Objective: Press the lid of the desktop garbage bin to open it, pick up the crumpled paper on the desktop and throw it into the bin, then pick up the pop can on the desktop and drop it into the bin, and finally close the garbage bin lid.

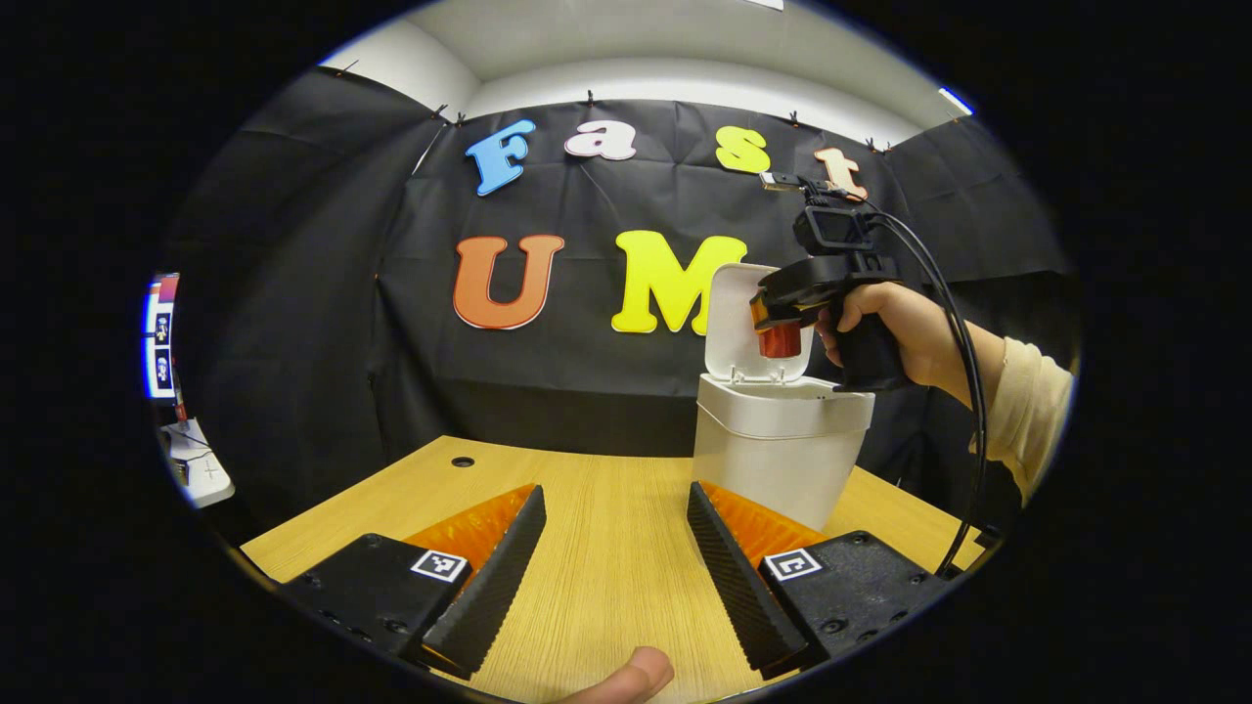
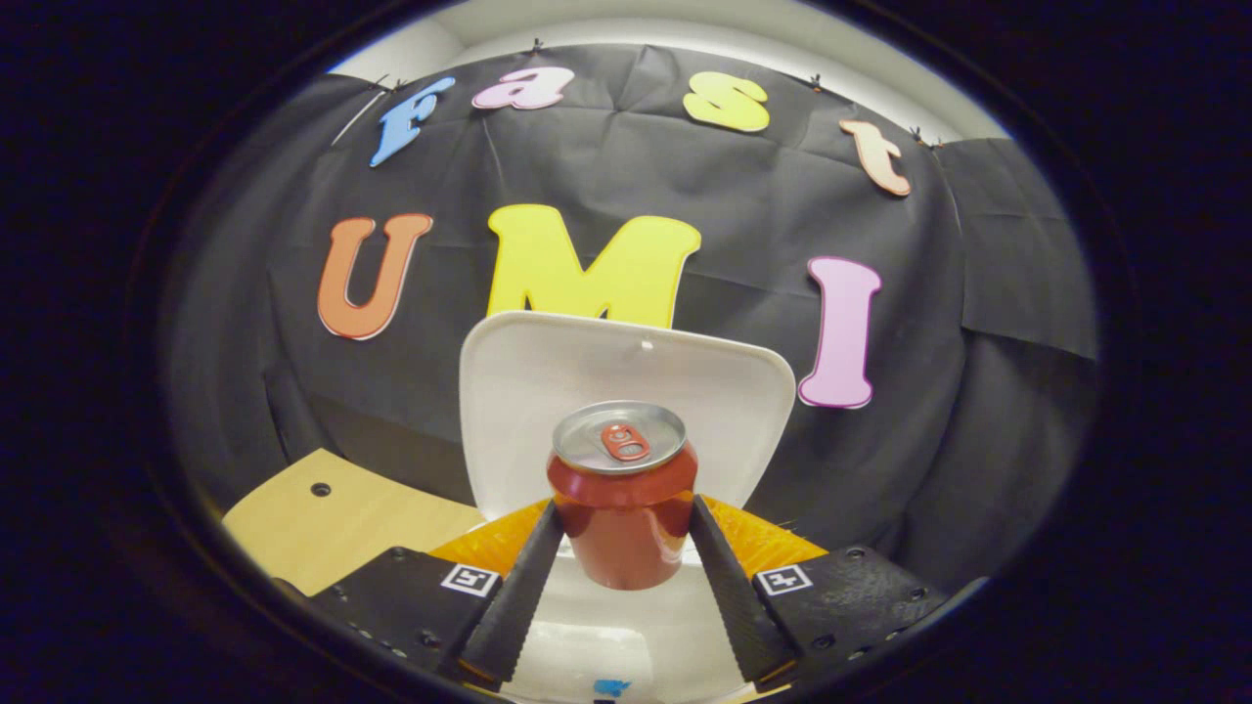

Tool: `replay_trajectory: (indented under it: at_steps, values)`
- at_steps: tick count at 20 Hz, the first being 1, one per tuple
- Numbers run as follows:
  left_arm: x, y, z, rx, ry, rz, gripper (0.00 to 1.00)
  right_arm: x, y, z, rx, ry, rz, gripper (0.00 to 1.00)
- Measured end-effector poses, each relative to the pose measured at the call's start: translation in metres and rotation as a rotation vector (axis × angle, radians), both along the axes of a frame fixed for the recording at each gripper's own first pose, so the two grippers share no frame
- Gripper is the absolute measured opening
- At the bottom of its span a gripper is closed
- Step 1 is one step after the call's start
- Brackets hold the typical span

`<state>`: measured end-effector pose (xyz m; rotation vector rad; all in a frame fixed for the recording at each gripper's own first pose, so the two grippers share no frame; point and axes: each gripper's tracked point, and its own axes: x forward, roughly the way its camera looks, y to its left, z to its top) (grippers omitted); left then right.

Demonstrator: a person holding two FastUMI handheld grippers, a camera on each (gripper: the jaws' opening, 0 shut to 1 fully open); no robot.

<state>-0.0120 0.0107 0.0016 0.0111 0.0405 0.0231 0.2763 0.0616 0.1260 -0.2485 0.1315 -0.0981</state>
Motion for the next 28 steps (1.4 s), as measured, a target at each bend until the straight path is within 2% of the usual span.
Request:
replay_trajectory:
  at_steps: [2,5,9,12,18,19,20,27,28]
  values:
    - [0.001,0.0,-0.005,0.003,0.022,-0.003,0.94,0.011,-0.013,-0.006,0.032,0.038,-0.038,0.8]
    - [0.003,0.002,-0.01,0.002,0.039,0.005,0.95,0.018,-0.018,-0.013,0.119,0.082,-0.022,0.8]
    - [0.004,0.003,-0.012,-0.007,0.045,0.015,0.95,0.013,-0.009,-0.018,0.064,0.118,0.009,0.8]
    - [0.004,0.003,-0.014,-0.006,0.048,0.009,0.95,0.006,-0.003,-0.022,0.075,0.143,0.031,0.81]
    - [0.006,0.004,-0.012,-0.012,0.057,0.012,0.95,-0.016,0.015,0.002,0.042,0.095,0.071,0.83]
    - [0.006,0.005,-0.012,-0.014,0.061,0.013,0.95,-0.019,0.017,0.008,0.05,0.087,0.078,0.87]
    - [0.005,0.005,-0.013,-0.016,0.063,0.016,0.95,-0.023,0.017,0.012,0.057,0.083,0.084,0.85]
    - [0.004,0.005,-0.011,-0.009,0.062,0.016,0.95,-0.042,0.019,0.055,0.074,0.016,0.092,0.86]
    - [0.002,0.003,-0.011,-0.008,0.062,0.014,0.95,-0.044,0.02,0.06,0.085,0.01,0.097,0.92]
